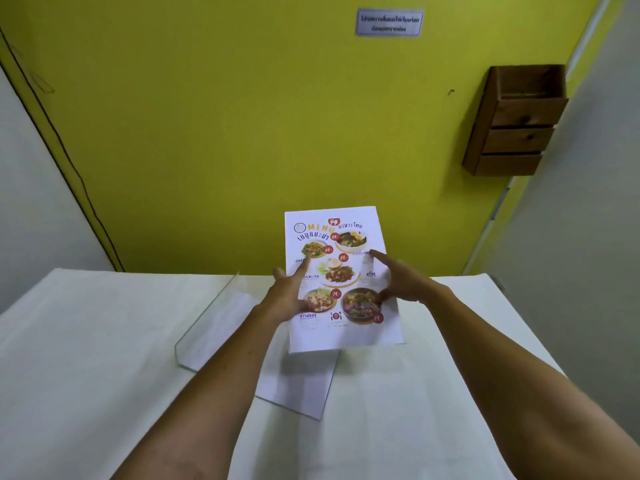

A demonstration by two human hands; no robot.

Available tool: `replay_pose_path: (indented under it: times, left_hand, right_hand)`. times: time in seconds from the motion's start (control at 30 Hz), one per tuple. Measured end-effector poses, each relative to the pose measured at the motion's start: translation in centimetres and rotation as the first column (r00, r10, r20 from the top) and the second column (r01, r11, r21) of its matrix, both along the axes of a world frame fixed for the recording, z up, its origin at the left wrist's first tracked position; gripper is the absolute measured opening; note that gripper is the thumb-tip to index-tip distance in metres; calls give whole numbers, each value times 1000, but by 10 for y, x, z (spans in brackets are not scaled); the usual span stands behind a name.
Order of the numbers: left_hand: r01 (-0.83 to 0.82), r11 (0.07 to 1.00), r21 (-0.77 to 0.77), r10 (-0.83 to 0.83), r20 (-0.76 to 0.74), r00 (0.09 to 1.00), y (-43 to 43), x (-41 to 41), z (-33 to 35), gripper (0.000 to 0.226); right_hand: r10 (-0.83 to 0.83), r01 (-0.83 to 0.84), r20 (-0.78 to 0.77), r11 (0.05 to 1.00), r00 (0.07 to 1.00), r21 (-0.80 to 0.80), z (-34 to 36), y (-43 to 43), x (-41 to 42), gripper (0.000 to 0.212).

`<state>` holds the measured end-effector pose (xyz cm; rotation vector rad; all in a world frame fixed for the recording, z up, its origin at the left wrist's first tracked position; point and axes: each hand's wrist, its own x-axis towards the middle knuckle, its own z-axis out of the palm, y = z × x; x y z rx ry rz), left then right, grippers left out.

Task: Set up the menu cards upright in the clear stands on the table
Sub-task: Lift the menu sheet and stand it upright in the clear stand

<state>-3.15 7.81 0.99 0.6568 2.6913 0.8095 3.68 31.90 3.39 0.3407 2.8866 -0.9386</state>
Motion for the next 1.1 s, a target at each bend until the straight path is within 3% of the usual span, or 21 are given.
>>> replay_pose_path:
  times: [0.2,0.4,0.67,1.1]
  left_hand:
    - [-54,993,104,77,-229,970,41,3,-4,108]
    - [-97,994,53,110,-419,901,60,-5,-10,111]
    - [-65,997,44,78,-486,871,71,-28,-34,108]
    - [-129,990,-57,89,-454,887,86,-50,-56,98]
  right_hand:
    - [-68,80,-297,996,952,29,-8,27,0,90]
    - [-117,192,-423,972,898,138,-25,32,-1,85]
    - [-203,261,-456,963,867,69,-54,34,-20,84]
    - [-184,220,-383,974,905,54,-77,52,-44,86]
